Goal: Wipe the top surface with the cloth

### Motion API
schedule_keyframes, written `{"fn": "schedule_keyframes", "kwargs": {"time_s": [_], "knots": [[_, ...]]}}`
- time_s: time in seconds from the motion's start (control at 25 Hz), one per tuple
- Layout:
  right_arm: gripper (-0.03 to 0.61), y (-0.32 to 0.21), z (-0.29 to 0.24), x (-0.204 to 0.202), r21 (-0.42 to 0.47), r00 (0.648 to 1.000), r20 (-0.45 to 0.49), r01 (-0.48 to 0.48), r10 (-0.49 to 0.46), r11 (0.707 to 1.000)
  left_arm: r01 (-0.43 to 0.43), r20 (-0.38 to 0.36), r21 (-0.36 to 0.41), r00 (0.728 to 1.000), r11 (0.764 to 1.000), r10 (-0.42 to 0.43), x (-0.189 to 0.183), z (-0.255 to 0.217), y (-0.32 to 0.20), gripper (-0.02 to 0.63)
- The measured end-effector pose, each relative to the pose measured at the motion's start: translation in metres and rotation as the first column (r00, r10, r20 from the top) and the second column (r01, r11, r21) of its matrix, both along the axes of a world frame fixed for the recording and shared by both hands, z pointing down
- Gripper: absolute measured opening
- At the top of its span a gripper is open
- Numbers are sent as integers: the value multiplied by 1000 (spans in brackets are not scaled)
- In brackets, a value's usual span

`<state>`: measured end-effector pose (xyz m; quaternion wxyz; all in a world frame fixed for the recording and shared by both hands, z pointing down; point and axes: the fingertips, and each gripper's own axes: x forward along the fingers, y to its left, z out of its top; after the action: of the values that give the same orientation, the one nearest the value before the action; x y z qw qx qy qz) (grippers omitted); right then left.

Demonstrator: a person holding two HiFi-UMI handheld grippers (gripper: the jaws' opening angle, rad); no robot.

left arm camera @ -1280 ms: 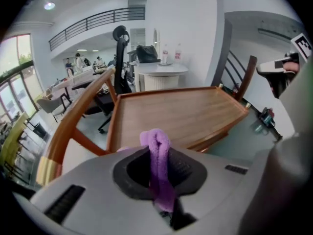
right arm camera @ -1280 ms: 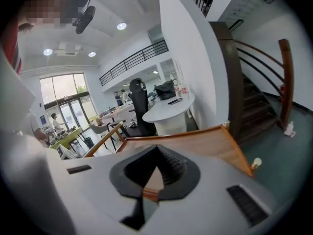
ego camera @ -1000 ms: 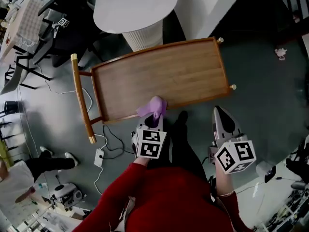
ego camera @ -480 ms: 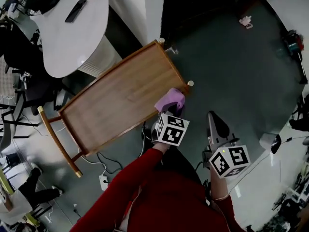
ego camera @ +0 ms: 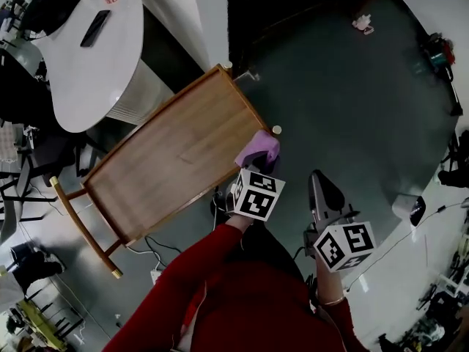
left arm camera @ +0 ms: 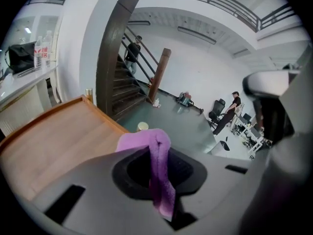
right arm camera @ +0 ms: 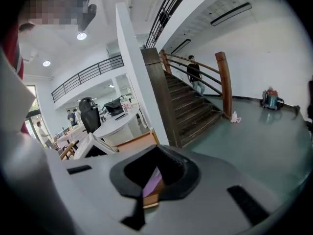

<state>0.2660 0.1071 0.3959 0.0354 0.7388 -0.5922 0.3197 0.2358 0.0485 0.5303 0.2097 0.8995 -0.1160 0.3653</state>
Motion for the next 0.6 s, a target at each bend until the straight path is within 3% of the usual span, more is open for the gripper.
{"fn": "schedule_keyframes", "kwargs": {"time_s": [0.16, 0.32, 0.44, 0.6], "knots": [[5, -6, 0, 5, 9, 1000, 3, 10, -10, 1000, -136, -42, -17, 990, 991, 135, -8, -53, -10, 49], [5, -17, 2, 3, 13, 999, 11, 39, -39, 999, -308, -62, -127, 951, 943, 302, -12, -66, -2, 49], [5, -24, 2, 1, 9, 998, 16, 64, -64, 998, -290, 0, -115, 956, 950, 292, -7, -38, -22, 49], [5, -32, 2, 8, 7, 997, 14, 78, -78, 997, -169, 84, -40, 982, 985, 171, 7, -7, -87, 49]]}}
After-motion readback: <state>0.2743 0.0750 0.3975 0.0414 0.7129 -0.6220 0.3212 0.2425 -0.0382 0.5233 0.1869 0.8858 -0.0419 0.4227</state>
